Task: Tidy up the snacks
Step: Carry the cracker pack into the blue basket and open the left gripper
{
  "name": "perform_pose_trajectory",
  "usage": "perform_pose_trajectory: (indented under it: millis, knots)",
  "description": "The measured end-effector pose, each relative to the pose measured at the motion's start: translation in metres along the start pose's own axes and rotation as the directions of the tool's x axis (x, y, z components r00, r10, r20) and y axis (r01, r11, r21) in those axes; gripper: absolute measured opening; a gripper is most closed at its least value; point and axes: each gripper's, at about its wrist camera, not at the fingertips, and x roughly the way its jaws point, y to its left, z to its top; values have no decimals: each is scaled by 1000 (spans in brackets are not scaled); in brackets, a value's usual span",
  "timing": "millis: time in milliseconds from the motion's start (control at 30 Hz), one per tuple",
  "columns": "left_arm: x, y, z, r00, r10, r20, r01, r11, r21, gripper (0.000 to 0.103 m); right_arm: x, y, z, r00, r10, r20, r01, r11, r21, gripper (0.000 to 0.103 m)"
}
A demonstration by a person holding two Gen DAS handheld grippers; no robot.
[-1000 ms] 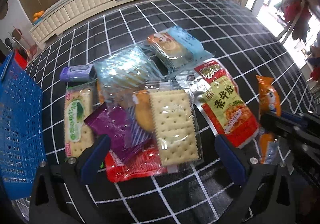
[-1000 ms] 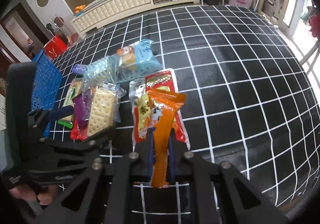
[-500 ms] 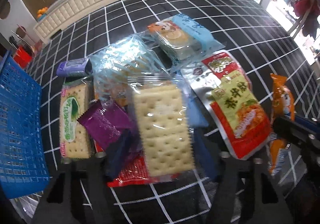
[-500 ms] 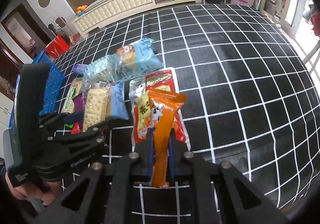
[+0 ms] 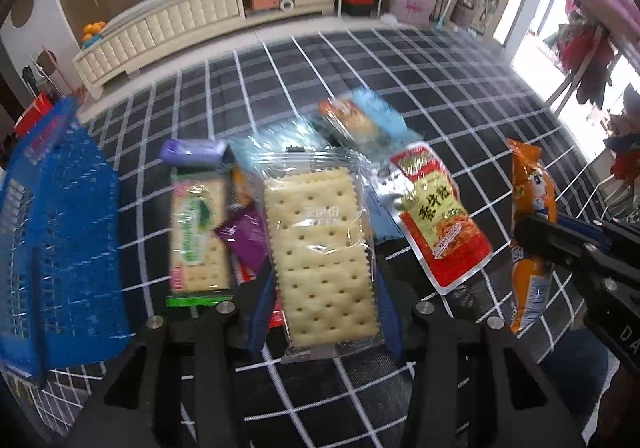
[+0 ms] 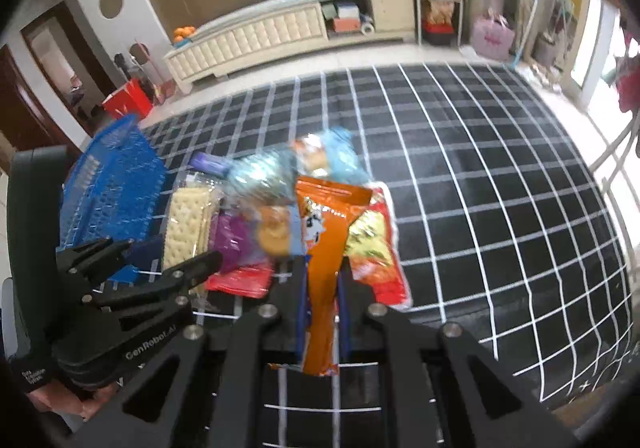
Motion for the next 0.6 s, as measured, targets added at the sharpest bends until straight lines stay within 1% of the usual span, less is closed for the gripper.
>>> perform_pose_trajectory:
  millis: [133, 267, 400, 500, 600]
  knots:
    - [-34, 24, -6, 998, 1, 57, 1, 999, -43, 43, -18, 29, 7, 999, 13, 41, -12, 999, -42, 17]
    - [-69, 59, -14, 994, 14, 108, -4, 996, -89, 43, -26, 65, 12, 996, 66, 53, -62, 995, -80, 17]
    - [-99, 96, -24, 988, 43, 147, -24, 992, -126, 43, -32, 107, 14, 993, 72, 93, -57, 986, -154, 17]
    - [-120, 126, -32, 983, 71, 171, -44, 987, -155, 43, -29, 139, 18, 988, 123, 89, -105, 976, -188, 17]
    - [-135, 152, -41, 980, 84, 182, -52, 983, -176, 43, -18, 167, 25, 985, 156, 71, -138, 968, -211, 17]
